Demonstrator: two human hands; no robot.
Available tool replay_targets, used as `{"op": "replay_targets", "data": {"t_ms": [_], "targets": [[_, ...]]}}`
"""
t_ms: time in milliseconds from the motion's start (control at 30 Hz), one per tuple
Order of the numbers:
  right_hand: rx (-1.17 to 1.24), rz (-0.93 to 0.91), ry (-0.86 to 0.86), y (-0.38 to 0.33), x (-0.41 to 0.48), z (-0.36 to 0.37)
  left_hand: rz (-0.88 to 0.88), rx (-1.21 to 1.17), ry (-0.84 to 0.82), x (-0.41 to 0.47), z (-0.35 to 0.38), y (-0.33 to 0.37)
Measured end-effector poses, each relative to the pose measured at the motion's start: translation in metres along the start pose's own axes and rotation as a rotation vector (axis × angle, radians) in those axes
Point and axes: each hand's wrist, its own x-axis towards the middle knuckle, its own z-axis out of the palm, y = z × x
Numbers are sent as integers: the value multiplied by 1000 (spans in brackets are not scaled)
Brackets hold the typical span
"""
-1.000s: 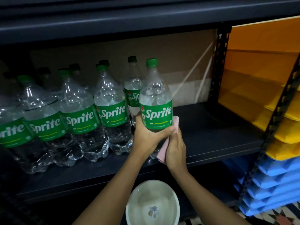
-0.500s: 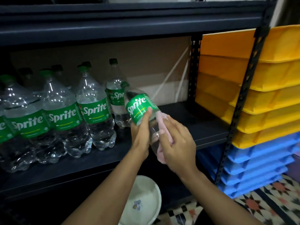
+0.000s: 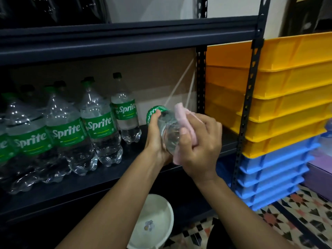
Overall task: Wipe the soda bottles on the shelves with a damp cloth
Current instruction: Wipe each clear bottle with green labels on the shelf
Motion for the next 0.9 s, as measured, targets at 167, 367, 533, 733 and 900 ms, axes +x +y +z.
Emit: {"op": "replay_targets", "data": {"t_ms": [167,367,533,733,900], "targets": [[17,160,-1,4,-9,3,-18,77,-17,5,-11,-3],[289,670,9,15,-9,16,76,301,161,21,-24,3],[792,1326,-73,47,-24,43,270,560,489,32,-35,6],[1043,1546,-123,60,-33,57,399,745,615,44,-66,4],[309,1057,-267,80,-17,70,499,902,661,46,-83,18]]}}
